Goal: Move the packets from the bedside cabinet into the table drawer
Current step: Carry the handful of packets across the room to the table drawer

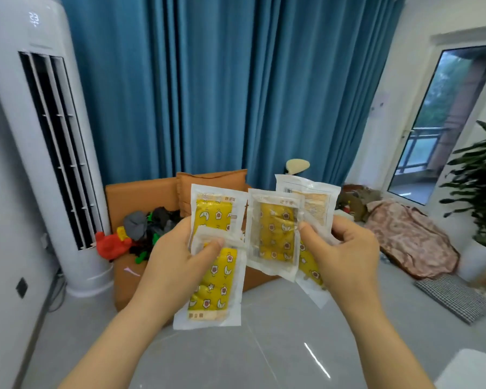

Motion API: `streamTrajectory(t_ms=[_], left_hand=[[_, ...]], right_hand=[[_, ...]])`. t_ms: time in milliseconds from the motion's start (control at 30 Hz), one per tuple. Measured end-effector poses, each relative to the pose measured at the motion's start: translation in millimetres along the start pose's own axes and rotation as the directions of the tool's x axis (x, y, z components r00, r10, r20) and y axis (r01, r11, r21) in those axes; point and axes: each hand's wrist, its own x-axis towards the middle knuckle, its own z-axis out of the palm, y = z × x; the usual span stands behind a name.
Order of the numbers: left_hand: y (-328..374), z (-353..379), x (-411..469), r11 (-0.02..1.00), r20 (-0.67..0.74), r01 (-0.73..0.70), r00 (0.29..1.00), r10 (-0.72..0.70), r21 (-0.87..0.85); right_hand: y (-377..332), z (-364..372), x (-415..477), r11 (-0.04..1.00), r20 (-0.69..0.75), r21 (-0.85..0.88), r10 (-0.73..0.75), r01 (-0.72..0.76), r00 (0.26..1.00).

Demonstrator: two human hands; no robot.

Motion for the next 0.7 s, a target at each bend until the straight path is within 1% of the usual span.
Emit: streamTrajectory(t_ms=[133,333,500,700], left_hand=[[-1,49,41,0.996,0.09,-0.054,0.994,0.06,-0.064],[7,132,105,0.985,0.139,-0.113,0.982,0.13,-0.128],[20,215,155,0.975,0.181,-0.164,0.965,0.19,-0.151],[27,306,196,0.965,0.262,-0.117,0.948,0.179,-0.236]], right_hand=[[29,-21,27,0.998,-0.101,-0.053,0.016,-0.021,0.995],[80,-61,85,0.996,-0.206,-0.088,0.002,-0.021,0.979],[124,-109,136,0.992,-0.279,-0.124,-0.003,-0.033,0.96],[175,-161,178,0.978,-0.351,-0.192,0.005,-0.077,0.936]])
